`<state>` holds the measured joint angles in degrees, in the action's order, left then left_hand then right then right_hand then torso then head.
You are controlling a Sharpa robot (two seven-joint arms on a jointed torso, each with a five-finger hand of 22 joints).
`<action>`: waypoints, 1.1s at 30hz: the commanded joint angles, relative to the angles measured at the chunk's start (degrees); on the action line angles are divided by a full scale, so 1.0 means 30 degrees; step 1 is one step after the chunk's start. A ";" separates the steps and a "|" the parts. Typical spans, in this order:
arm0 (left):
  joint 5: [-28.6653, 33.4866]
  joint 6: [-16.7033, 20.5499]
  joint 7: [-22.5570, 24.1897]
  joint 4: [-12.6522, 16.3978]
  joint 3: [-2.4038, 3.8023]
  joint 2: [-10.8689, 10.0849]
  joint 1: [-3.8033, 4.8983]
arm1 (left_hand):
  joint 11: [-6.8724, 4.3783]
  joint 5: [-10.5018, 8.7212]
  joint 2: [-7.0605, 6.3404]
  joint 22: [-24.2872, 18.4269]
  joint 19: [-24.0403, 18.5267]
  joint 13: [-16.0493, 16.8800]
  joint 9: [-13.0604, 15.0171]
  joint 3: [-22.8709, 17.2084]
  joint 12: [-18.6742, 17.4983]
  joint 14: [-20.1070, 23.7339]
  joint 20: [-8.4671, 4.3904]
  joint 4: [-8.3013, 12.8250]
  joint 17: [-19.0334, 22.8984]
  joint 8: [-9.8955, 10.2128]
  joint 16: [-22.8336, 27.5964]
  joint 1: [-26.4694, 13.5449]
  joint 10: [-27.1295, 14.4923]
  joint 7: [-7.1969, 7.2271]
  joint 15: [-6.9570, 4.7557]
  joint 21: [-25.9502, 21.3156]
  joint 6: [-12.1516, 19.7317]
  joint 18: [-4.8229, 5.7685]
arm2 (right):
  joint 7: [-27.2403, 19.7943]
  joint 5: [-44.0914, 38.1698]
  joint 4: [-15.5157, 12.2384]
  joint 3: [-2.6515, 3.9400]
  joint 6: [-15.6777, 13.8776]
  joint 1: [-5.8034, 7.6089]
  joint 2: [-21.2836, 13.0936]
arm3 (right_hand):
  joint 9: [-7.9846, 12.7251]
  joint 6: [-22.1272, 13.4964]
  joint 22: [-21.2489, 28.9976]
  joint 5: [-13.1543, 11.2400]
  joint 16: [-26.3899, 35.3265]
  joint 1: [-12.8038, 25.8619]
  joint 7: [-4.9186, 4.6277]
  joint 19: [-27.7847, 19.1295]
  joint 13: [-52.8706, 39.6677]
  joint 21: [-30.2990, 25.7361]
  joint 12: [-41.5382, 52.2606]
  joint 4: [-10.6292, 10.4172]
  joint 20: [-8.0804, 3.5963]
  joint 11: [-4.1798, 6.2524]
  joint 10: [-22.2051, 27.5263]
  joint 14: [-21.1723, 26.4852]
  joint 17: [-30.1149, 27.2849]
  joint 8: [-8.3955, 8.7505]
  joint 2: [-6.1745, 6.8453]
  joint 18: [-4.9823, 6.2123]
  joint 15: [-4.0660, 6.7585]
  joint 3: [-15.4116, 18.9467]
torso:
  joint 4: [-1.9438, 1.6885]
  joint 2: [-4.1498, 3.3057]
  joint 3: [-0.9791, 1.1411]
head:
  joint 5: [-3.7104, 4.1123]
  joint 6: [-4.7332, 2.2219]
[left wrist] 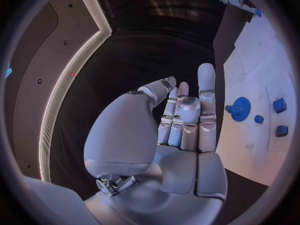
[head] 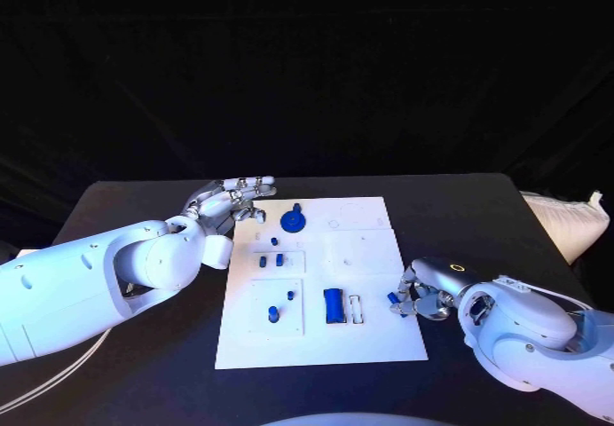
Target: Assemble the parts on the task board
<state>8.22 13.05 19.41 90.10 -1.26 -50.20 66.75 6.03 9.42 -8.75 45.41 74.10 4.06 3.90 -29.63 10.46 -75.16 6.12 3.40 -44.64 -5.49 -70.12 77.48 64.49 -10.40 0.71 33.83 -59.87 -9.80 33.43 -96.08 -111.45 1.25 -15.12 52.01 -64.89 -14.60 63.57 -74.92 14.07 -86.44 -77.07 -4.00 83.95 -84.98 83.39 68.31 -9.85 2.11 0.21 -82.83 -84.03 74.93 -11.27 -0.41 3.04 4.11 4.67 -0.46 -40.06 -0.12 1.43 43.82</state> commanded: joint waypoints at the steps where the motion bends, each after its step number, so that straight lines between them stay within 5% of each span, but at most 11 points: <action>1: 0.0058 -0.0369 0.0062 0.0023 0.0008 0.0035 0.0008 | 0.0023 -0.0082 0.0224 -0.0031 -0.0133 -0.0024 -0.0006 0.0113 0.0079 0.0110 0.0026 0.0001 0.0018 -0.0051 0.0064 -0.0003 -0.0104 -0.0011 0.0045 -0.0118 0.0055 -0.0200 | 0.0200 -0.1971 0.0231 -0.0157 0.2819 -0.0217 0.0247 | 0.0020 0.0177 -0.1915 -0.1446 0.0025 -0.1007 0.0036 0.0678 0.2818 -0.0076 -0.0148 0.0407 -0.0199 0.0166 -0.0019 -0.1549 0.2750 0.0213 -0.0263 -0.0241 0.0155 -0.0491 | -0.0003 0.0010 -0.0009 | 0.0003 0.0013; 9: 0.0058 -0.0364 0.0058 0.0024 0.0006 0.0037 0.0008 | 0.0023 -0.0082 0.0224 -0.0031 -0.0133 -0.0024 -0.0006 0.0113 0.0079 0.0110 0.0026 0.0001 0.0018 -0.0051 0.0064 -0.0003 -0.0104 -0.0011 0.0045 -0.0118 0.0055 -0.0200 | 0.0282 -0.3990 0.0461 -0.0190 0.5262 -0.0440 0.0800 | -0.0077 0.0406 -0.2042 -0.2187 -0.0060 -0.1540 0.0086 0.0725 0.2782 0.0002 -0.0174 0.0875 -0.0224 0.0211 -0.0053 -0.1580 0.2931 0.0290 -0.0026 -0.0273 0.0178 -0.1132 | -0.0014 0.0012 -0.0022 | 0.0021 0.0052; 15: 0.0058 -0.0353 0.0044 0.0034 0.0006 0.0030 0.0008 | 0.0023 -0.0082 0.0224 -0.0031 -0.0133 -0.0024 -0.0006 0.0113 0.0079 0.0110 0.0026 0.0001 0.0018 -0.0051 0.0064 -0.0003 -0.0104 -0.0011 0.0045 -0.0118 0.0055 -0.0200 | 0.0342 -0.4481 0.0533 -0.0197 0.5395 -0.0501 0.0957 | -0.0112 0.0463 -0.2082 -0.2002 -0.0066 -0.1731 0.0111 0.0740 0.2787 0.0025 -0.0226 0.1027 -0.0236 0.0236 -0.0049 -0.1581 0.2953 0.0380 -0.0167 -0.0281 0.0199 -0.1562 | 0.0000 0.0013 -0.0022 | 0.0015 0.0068; 21: 0.0058 -0.0364 0.0043 0.0030 0.0006 0.0033 0.0008 | 0.0020 -0.0079 0.0237 -0.0036 -0.0140 -0.0026 -0.0003 0.0135 0.0106 0.0133 0.0028 0.0013 0.0072 -0.0062 0.0075 -0.0009 -0.0128 -0.0005 0.0045 -0.0124 0.0043 -0.0202 | 0.0382 -0.3548 0.0309 -0.0190 0.2892 -0.0514 0.0891 | -0.0189 0.0426 -0.2177 -0.1778 -0.0105 -0.2098 0.0164 0.0790 0.2741 0.0088 -0.0230 0.1233 -0.0311 0.0312 -0.0102 -0.1598 0.3041 0.0613 -0.1052 -0.0303 0.0265 -0.3274 | -0.0025 0.0017 0.0004 | -0.0018 0.0061; 24: 0.0058 -0.0361 0.0044 0.0018 0.0006 0.0037 0.0008 | 0.0020 -0.0079 0.0237 -0.0036 -0.0140 -0.0026 -0.0003 0.0135 0.0106 0.0133 0.0028 0.0013 0.0072 -0.0062 0.0075 -0.0009 -0.0128 -0.0005 0.0045 -0.0124 0.0043 -0.0202 | 0.0386 -0.2340 0.0079 -0.0162 0.1370 -0.0488 0.0740 | -0.0255 0.0393 -0.2194 -0.1507 -0.0108 -0.1995 0.0119 0.0800 0.2762 0.0097 -0.0315 0.1275 -0.0311 0.0287 -0.0096 -0.1601 0.3058 0.0709 -0.1068 -0.0307 0.0244 -0.4210 | -0.0027 0.0024 -0.0004 | -0.0029 0.0053; 28: 0.0058 -0.0359 0.0053 0.0015 0.0005 0.0049 0.0008 | 0.0020 -0.0079 0.0237 -0.0036 -0.0140 -0.0026 -0.0003 0.0135 0.0106 0.0133 0.0028 0.0013 0.0072 -0.0062 0.0075 -0.0009 -0.0128 -0.0005 0.0045 -0.0124 0.0043 -0.0202 | 0.0372 -0.0331 -0.0231 -0.0115 -0.0664 -0.0317 0.0560 | -0.0429 0.0441 -0.2224 -0.1010 -0.0128 -0.1494 0.0056 0.0815 0.2731 0.0112 -0.0356 0.1364 -0.0277 0.0251 -0.0143 -0.1611 0.3109 0.0817 -0.0577 -0.0312 0.0193 -0.6072 | -0.0014 0.0024 -0.0021 | -0.0032 0.0024; 33: 0.0058 -0.0348 0.0034 0.0015 0.0004 0.0055 0.0008 | 0.0010 -0.0062 0.0277 -0.0040 -0.0155 -0.0027 -0.0004 0.0114 0.0155 0.0162 0.0020 0.0104 0.0116 -0.0070 0.0076 0.0089 -0.0158 0.0001 0.0032 -0.0129 0.0042 -0.0210 | 0.0365 0.1862 -0.0618 -0.0083 -0.2529 -0.0066 0.0456 | -0.0879 0.0587 -0.2279 -0.0335 -0.0151 -0.0005 0.0007 0.0841 0.2626 0.0139 -0.0367 0.1586 -0.0253 0.0238 -0.0263 -0.1626 0.3178 0.0898 0.0773 -0.0314 0.0128 -0.9454 | -0.0006 -0.0012 0.0000 | -0.0128 -0.0008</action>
<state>8.22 13.02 19.32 90.08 -1.27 -50.14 66.75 6.03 9.42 -8.44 45.35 74.10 4.06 3.90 -29.47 10.67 -75.17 6.12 3.56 -44.36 -5.49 -70.12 77.79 64.49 -10.41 0.71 33.83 -59.87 -9.79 33.85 -97.39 -112.99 0.96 -17.61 51.72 -63.53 -15.07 64.70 -74.94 12.68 -86.67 -78.49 -4.26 84.00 -82.82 83.62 67.00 -6.98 1.44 0.42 -82.62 -84.02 74.91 -8.14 1.30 3.04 4.53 -17.25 -0.51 -40.02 -0.14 1.23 43.86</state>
